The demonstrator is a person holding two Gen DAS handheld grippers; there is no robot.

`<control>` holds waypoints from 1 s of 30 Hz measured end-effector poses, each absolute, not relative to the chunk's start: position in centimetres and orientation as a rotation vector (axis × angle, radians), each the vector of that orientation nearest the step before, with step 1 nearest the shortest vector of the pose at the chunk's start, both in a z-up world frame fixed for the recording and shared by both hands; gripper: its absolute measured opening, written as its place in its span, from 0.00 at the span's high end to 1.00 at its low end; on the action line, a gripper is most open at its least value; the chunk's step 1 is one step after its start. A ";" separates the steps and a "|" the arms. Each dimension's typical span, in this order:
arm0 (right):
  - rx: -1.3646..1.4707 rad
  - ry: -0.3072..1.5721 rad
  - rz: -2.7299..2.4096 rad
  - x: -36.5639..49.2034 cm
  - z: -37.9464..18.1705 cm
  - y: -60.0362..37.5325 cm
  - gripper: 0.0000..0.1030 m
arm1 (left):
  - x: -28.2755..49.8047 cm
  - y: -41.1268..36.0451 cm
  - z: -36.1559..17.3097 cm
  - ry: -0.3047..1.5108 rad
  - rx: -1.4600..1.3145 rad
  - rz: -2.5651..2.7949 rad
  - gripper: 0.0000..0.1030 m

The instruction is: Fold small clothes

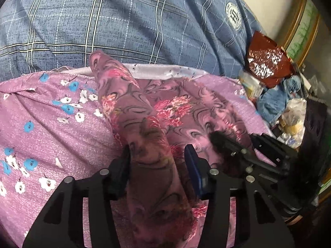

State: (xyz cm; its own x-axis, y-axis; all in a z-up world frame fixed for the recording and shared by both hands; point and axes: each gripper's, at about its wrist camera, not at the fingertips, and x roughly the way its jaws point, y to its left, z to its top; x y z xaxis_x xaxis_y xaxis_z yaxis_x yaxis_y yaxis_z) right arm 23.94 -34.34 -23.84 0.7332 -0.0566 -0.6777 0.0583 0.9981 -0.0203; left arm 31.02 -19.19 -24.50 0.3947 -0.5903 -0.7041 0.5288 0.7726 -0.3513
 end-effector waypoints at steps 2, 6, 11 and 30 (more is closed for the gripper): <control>0.014 0.768 -0.072 24.3 -24.1 -34.6 0.72 | 31.5 -19.2 -25.3 0.959 -0.064 -0.685 0.51; 0.126 0.854 -0.087 25.2 -25.6 -36.3 0.63 | 32.5 -18.5 -26.5 1.023 -0.117 -0.664 0.51; 0.329 0.923 -0.024 25.6 -26.6 -38.6 0.38 | 32.2 -18.4 -26.0 0.996 -0.115 -0.671 0.61; 0.309 0.613 0.046 20.9 -16.9 -35.2 0.80 | 29.1 -13.6 -16.0 0.790 -0.191 -0.733 0.77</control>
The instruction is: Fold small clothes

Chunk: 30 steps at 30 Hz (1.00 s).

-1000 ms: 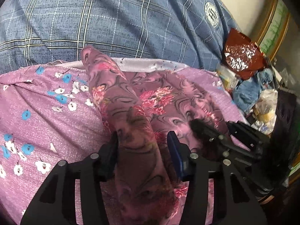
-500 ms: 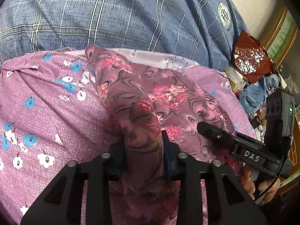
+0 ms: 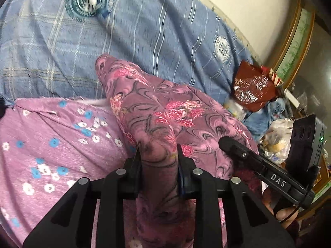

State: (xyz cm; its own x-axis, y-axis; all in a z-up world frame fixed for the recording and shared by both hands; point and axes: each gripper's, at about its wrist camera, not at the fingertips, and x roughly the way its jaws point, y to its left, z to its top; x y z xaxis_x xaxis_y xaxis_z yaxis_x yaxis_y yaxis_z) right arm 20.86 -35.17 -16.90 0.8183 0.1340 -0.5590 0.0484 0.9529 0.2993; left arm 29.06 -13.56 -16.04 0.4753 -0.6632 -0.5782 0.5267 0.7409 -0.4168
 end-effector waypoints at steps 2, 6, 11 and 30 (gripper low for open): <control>0.324 0.586 0.084 20.2 -15.7 -34.4 0.80 | 28.6 -12.3 -15.2 0.783 -0.179 -0.723 0.77; 0.354 0.585 0.141 19.6 -15.2 -32.6 0.80 | 28.9 -10.2 -16.3 0.843 -0.164 -0.695 0.77; 0.398 0.760 0.165 21.6 -19.8 -31.0 0.80 | 30.1 -9.5 -22.3 1.054 -0.117 -0.609 0.77; 0.432 0.720 0.099 21.5 -21.4 -34.3 0.64 | 29.3 -5.3 -22.4 0.921 -0.140 -0.478 0.36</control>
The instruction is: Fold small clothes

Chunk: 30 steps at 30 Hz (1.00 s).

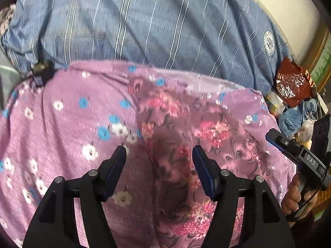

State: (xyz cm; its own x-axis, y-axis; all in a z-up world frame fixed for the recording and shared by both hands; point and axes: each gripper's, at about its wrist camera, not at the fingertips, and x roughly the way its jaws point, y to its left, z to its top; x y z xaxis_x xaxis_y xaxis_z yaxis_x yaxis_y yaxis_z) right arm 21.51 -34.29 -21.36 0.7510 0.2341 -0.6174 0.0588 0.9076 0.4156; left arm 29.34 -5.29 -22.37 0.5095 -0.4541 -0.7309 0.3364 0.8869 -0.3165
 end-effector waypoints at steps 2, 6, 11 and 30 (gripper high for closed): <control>0.413 0.721 0.138 21.9 -21.1 -33.4 0.71 | 29.7 -5.9 -23.0 0.939 -0.117 -0.486 0.36; 0.289 0.790 0.172 22.6 -22.2 -29.8 0.74 | 30.1 -7.9 -26.2 1.025 -0.017 -0.463 0.35; 0.206 0.928 0.034 24.7 -26.6 -28.6 0.75 | 30.9 -8.5 -28.1 1.050 -0.002 -0.443 0.18; 0.200 0.945 -0.035 19.8 -25.2 -26.8 0.71 | 24.2 -5.6 -25.7 1.020 -0.065 -0.307 0.15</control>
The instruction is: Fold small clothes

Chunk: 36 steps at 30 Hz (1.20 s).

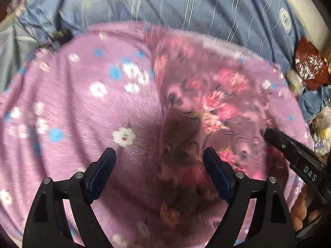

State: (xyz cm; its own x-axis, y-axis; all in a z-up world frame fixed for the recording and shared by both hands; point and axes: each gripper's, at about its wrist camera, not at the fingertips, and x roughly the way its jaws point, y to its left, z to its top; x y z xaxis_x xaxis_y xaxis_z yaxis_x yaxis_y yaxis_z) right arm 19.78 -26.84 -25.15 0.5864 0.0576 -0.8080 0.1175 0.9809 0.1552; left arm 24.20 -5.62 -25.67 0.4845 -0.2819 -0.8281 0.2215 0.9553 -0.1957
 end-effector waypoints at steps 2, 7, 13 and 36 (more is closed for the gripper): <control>0.213 0.899 -0.038 17.9 -23.7 -26.7 0.71 | 22.1 -5.0 -23.8 0.945 -0.045 -0.275 0.15; 0.132 0.792 -0.087 13.1 -18.8 -25.7 0.66 | 17.5 -3.9 -18.4 0.807 0.025 -0.161 0.14; 0.044 0.682 -0.128 8.5 -12.5 -23.6 0.59 | 12.2 -1.9 -11.6 0.637 0.025 -0.086 0.09; -0.094 0.384 -0.217 -2.5 -1.6 -18.9 0.24 | 1.7 1.4 -2.4 0.355 -0.008 -0.034 0.00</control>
